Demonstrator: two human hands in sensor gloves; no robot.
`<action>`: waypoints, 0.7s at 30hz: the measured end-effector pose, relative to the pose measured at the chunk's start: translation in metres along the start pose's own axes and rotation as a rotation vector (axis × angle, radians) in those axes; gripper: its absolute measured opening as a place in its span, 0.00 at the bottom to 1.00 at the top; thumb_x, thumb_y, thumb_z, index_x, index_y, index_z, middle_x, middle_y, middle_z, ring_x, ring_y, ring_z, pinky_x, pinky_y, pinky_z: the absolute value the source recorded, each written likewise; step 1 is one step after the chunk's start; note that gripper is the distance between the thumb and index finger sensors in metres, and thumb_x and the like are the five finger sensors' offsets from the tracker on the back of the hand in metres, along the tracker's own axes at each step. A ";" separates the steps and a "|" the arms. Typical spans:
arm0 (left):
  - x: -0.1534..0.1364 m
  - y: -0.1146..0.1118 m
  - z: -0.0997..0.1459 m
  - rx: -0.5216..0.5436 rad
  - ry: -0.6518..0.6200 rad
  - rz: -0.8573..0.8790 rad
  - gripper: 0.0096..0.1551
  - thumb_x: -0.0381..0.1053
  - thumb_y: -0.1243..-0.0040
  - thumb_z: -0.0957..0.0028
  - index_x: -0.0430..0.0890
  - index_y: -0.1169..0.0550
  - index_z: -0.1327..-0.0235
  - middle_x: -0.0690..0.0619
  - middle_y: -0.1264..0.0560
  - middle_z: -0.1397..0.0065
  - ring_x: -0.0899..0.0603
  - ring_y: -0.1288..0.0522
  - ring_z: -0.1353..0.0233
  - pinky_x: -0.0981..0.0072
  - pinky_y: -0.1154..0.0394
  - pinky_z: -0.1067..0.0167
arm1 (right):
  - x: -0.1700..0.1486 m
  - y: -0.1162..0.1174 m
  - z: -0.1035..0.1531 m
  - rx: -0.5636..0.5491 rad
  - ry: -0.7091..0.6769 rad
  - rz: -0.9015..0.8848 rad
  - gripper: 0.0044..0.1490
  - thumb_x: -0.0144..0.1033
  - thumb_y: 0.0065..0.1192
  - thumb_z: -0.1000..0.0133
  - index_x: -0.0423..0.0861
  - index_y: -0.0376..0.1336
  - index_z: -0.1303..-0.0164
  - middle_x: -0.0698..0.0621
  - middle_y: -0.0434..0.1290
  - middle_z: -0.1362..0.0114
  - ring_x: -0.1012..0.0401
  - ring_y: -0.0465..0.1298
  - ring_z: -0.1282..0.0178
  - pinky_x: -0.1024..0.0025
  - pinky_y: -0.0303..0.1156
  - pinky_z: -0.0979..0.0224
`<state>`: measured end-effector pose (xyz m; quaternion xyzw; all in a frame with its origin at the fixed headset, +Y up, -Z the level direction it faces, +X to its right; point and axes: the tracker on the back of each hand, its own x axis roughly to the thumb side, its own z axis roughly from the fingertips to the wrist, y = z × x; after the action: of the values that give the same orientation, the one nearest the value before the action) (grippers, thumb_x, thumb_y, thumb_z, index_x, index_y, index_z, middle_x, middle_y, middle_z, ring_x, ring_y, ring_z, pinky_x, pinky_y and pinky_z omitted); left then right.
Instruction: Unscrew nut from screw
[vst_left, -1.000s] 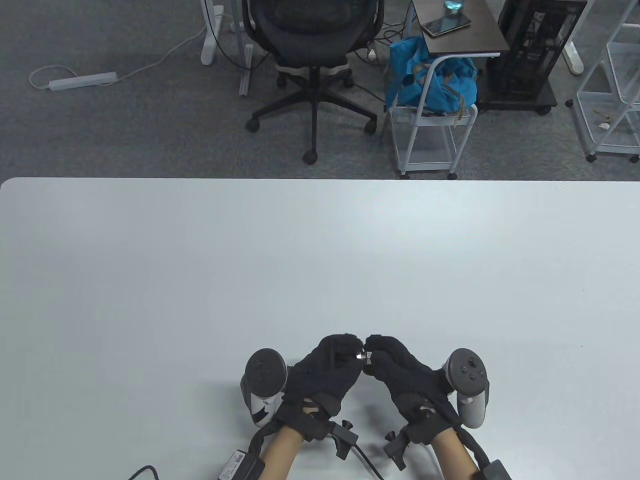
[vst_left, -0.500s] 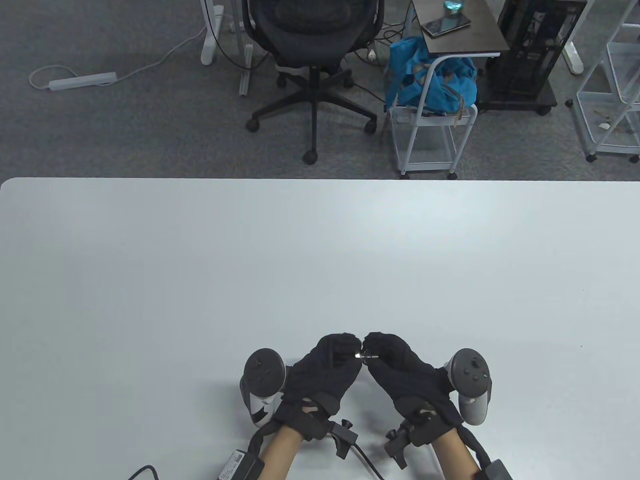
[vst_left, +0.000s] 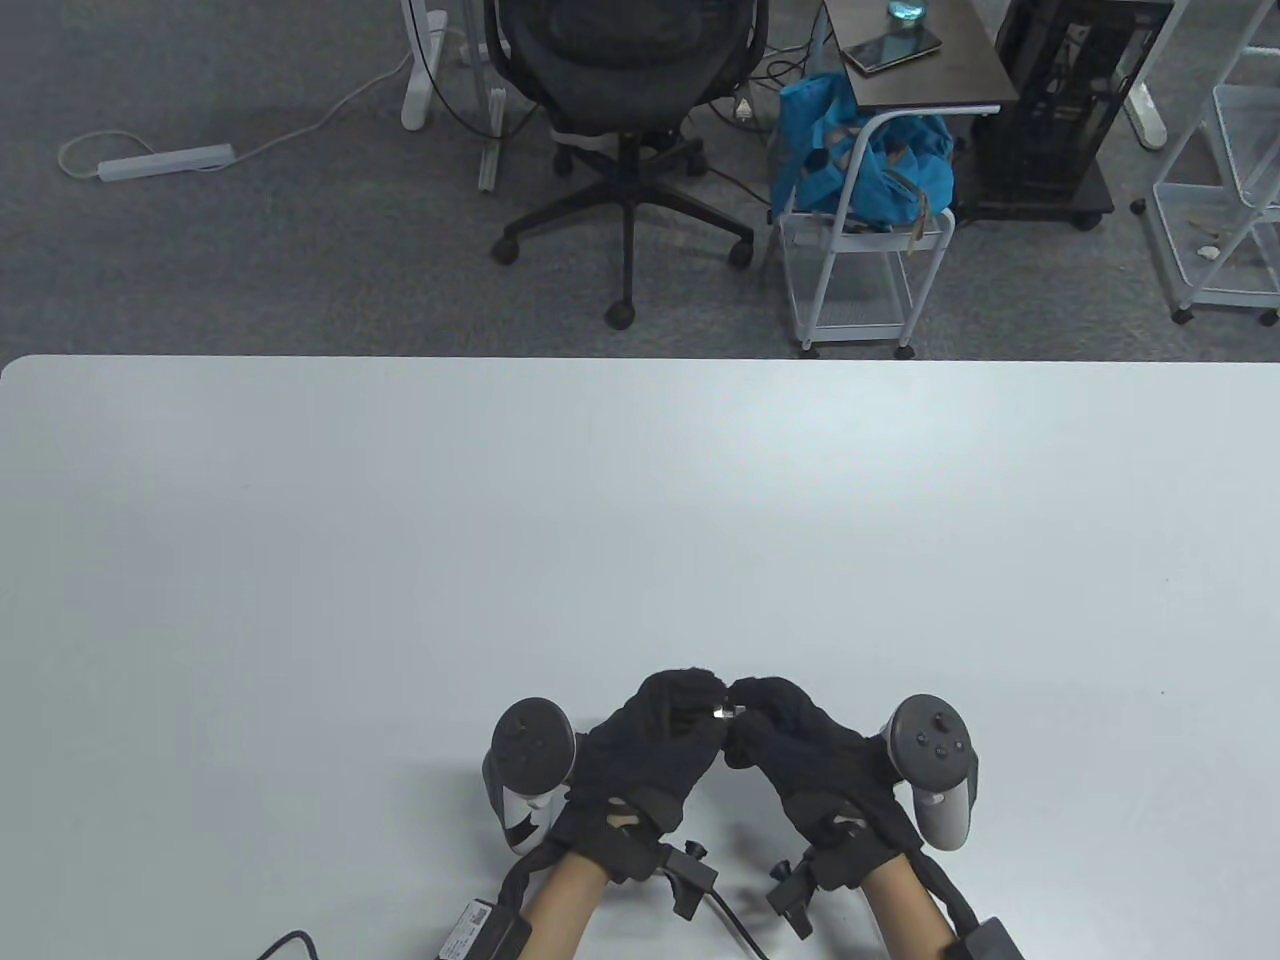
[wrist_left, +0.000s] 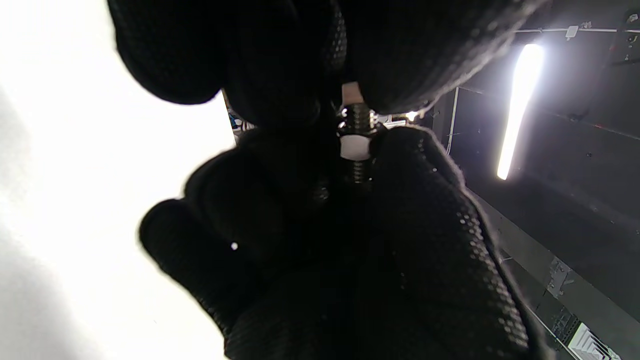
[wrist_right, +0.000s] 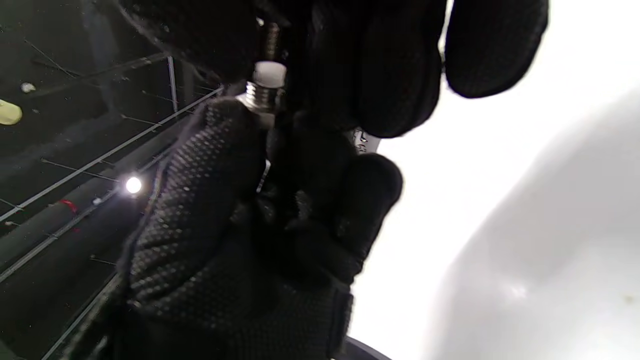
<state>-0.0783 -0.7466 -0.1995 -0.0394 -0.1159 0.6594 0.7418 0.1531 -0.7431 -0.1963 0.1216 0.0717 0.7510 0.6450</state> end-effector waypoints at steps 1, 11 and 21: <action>0.000 0.000 0.000 0.000 0.000 0.000 0.26 0.50 0.29 0.50 0.52 0.22 0.38 0.44 0.20 0.37 0.44 0.17 0.47 0.42 0.21 0.43 | 0.002 0.000 0.000 -0.010 -0.015 0.000 0.34 0.42 0.63 0.40 0.41 0.60 0.25 0.42 0.74 0.36 0.45 0.78 0.43 0.39 0.71 0.34; 0.000 0.001 0.000 0.012 -0.001 0.014 0.25 0.50 0.29 0.50 0.53 0.22 0.38 0.44 0.20 0.37 0.44 0.17 0.47 0.42 0.21 0.43 | -0.002 0.000 0.002 -0.022 0.003 -0.031 0.40 0.50 0.58 0.38 0.44 0.56 0.19 0.36 0.62 0.21 0.39 0.68 0.29 0.34 0.65 0.30; 0.000 0.001 0.000 0.009 -0.002 0.001 0.25 0.50 0.30 0.50 0.53 0.23 0.38 0.44 0.20 0.36 0.43 0.17 0.47 0.42 0.21 0.42 | -0.007 0.000 0.000 0.003 0.069 -0.036 0.34 0.49 0.56 0.37 0.38 0.63 0.29 0.40 0.74 0.36 0.44 0.77 0.42 0.37 0.70 0.34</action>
<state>-0.0794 -0.7466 -0.1995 -0.0354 -0.1137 0.6602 0.7416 0.1538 -0.7503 -0.1967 0.0954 0.0972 0.7430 0.6553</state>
